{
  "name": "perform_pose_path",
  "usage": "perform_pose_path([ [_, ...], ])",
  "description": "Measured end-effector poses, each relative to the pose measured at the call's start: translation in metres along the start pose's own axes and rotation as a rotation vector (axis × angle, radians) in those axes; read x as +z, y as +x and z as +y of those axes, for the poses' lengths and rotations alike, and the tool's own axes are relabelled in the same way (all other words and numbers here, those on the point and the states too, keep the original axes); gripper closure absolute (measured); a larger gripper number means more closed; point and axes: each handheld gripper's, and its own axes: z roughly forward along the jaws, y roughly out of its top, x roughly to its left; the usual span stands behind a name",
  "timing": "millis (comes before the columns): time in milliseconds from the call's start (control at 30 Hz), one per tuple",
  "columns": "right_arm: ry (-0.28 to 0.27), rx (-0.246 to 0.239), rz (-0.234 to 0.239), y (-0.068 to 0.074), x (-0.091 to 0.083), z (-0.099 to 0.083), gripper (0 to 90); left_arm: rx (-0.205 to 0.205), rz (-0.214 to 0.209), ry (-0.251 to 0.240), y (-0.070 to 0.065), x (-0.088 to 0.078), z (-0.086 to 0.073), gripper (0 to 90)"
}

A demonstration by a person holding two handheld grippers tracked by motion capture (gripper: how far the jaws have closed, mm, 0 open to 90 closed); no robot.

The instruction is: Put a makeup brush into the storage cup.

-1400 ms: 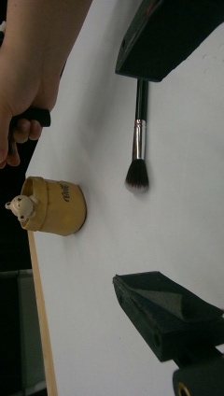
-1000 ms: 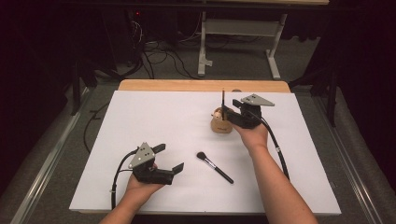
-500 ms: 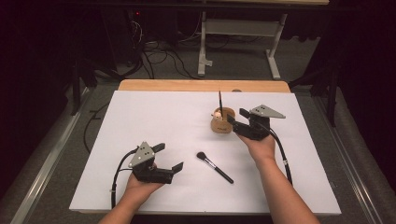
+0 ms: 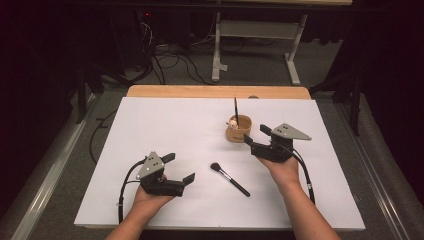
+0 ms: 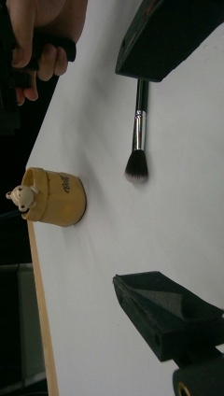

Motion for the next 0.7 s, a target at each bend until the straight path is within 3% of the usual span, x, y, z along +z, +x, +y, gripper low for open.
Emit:
perform_pose_path([
  [200,0.000,0.000,-0.016,0.002,-0.014,-0.009,17.2,-0.008,0.007,-0.008,0.002,-0.002,0.001,2.5],
  [700,-0.021,-0.003,-0.010,0.005,-0.050,-0.026,10.2,-0.009,0.027,-0.007,0.005,-0.006,0.001,2.3],
])
